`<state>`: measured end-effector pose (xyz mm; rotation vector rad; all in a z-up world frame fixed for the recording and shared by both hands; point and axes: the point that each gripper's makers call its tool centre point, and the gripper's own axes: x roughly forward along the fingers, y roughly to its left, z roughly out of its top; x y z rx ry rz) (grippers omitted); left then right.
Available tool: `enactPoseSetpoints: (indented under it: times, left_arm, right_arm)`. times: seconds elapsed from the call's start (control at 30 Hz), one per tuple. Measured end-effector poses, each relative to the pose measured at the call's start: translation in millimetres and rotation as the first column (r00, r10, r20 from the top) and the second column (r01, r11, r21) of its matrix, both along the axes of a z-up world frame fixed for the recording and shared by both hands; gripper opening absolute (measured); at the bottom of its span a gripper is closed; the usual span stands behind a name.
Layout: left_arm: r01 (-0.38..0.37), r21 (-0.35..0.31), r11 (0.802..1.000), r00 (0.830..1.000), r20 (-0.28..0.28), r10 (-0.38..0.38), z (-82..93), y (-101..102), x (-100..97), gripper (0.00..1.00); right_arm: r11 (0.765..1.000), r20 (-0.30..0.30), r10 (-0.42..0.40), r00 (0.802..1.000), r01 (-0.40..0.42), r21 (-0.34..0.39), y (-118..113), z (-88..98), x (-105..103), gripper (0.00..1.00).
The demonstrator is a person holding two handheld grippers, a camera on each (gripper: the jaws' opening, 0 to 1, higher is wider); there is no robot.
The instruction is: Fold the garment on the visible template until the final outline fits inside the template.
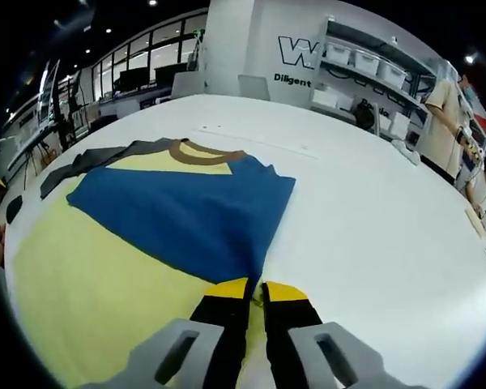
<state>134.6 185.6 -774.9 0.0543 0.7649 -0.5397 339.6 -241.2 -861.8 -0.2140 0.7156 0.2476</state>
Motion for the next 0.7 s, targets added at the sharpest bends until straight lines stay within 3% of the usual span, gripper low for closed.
enactPoseSetpoints:
  times: [0.57,0.7]
  left_arm:
    - [0.000,0.002,1.000,1.000,0.006,0.000,1.4,-2,3.2,0.99]
    - [-0.001,0.005,1.000,1.000,0.007,0.001,1.8,-1,3.5,0.99]
  right_arm:
    - [1.000,-0.010,-0.016,1.000,0.016,-0.006,-13,0.3,3,0.00]
    - [0.999,-0.007,-0.037,0.999,0.037,0.032,-13,1.1,3,0.01]
